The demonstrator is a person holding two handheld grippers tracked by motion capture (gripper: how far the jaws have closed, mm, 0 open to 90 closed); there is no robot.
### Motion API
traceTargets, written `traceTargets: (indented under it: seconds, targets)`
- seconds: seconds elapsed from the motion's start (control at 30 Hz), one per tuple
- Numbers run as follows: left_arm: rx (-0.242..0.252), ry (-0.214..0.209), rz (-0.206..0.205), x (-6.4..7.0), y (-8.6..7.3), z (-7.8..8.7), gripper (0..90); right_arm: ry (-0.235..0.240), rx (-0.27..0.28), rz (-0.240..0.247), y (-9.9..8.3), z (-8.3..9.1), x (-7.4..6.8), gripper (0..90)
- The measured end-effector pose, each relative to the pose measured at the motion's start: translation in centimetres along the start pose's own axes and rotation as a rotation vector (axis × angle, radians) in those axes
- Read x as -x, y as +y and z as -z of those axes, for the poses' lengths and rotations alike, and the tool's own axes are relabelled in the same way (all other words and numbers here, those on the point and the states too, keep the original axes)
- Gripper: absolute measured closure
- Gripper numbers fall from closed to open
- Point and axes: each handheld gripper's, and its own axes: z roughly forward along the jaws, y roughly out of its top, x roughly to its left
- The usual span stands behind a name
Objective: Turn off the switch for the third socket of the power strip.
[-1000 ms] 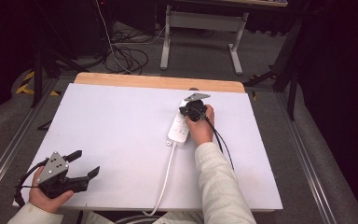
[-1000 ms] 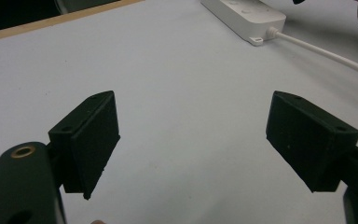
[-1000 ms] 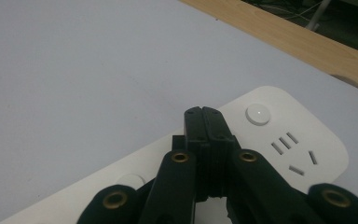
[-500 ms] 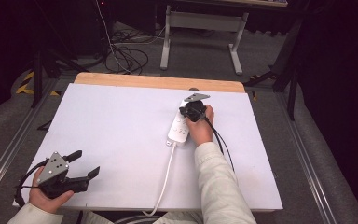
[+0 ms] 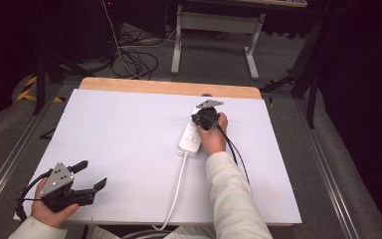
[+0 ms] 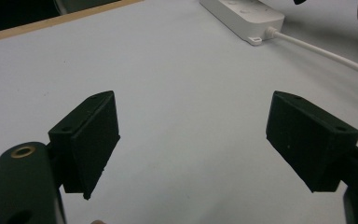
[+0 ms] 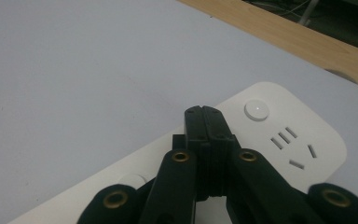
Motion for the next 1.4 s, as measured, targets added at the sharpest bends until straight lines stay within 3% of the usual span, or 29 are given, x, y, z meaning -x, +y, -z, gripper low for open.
traceTargets:
  seconds: [0.2, 0.27, 0.3, 0.4, 0.43, 0.7, 1.27, 1.3, 1.4]
  targets:
    - [0.003, 0.001, -0.003, 0.0, 0.0, 0.1, 17.6, 0.000, -0.015, -0.002, -0.1, 0.1, 0.2, 90.0]
    - [0.001, -0.002, 0.005, 0.0, 0.1, 0.0, 17.5, -0.006, -0.010, 0.041, 0.3, 0.4, 0.2, 90.0]
    - [0.002, -0.003, 0.005, 0.0, 0.1, 0.0, 17.6, -0.015, -0.032, 0.056, 0.5, 0.7, 0.2, 90.0]
    - [0.000, -0.003, 0.001, 0.0, 0.1, -0.1, 17.6, 0.005, 0.011, 0.042, 0.8, 1.2, 0.2, 90.0]
    - [0.003, -0.005, 0.010, 0.0, 0.1, -0.1, 17.6, 0.014, 0.051, 0.033, 1.3, 2.0, 0.0, 90.0]
    - [0.002, 0.000, 0.002, 0.0, 0.1, -0.1, 17.6, 0.023, 0.074, 0.058, 2.2, 3.5, -0.9, 90.0]
    - [0.003, -0.003, 0.009, 0.0, 0.1, -0.2, 17.6, 0.048, 0.119, 0.051, 2.7, 5.4, -1.0, 90.0]
    - [0.002, -0.002, 0.007, -0.1, 0.1, -0.2, 17.6, 0.054, 0.121, 0.047, 2.7, 5.6, -1.0, 89.5]
    - [0.003, -0.002, 0.007, -0.1, 0.1, -0.2, 17.6, 0.055, 0.125, 0.039, 2.8, 6.0, -1.1, 71.8]
